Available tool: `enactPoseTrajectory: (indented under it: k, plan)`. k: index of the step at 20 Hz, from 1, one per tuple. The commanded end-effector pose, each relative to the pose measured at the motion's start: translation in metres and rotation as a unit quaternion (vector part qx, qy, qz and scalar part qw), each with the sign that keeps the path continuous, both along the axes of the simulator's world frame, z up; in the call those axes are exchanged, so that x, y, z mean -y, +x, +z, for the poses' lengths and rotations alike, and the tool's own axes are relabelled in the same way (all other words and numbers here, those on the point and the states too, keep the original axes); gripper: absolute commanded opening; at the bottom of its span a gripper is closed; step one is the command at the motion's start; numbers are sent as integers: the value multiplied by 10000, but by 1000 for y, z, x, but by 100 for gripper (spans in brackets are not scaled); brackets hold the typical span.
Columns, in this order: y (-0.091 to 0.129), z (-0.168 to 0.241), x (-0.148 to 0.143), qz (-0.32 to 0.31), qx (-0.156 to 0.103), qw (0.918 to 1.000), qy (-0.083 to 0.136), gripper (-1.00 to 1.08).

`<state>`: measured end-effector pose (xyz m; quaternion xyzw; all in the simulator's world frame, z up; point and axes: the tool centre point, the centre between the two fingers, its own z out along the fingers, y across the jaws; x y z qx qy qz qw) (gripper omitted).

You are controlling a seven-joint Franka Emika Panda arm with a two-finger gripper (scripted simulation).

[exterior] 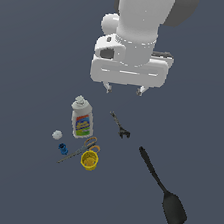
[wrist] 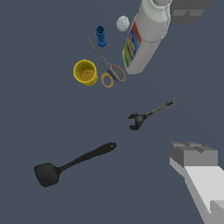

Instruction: Pick up a designated object from a clutter of objects.

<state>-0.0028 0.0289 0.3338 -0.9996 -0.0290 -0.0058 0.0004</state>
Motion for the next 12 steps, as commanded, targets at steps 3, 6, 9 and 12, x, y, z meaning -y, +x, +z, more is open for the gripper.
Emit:
enactPoseTrajectory:
  k: [3,6,9,12]
  plan:
    - [0,0,-1,4,1,10000,11,100]
    - [2,2,-5,20,4,10000,68,100]
    - [3,5,-11,30,8,9999,126,100]
    - [3,6,-13,26,9,9999,134,100]
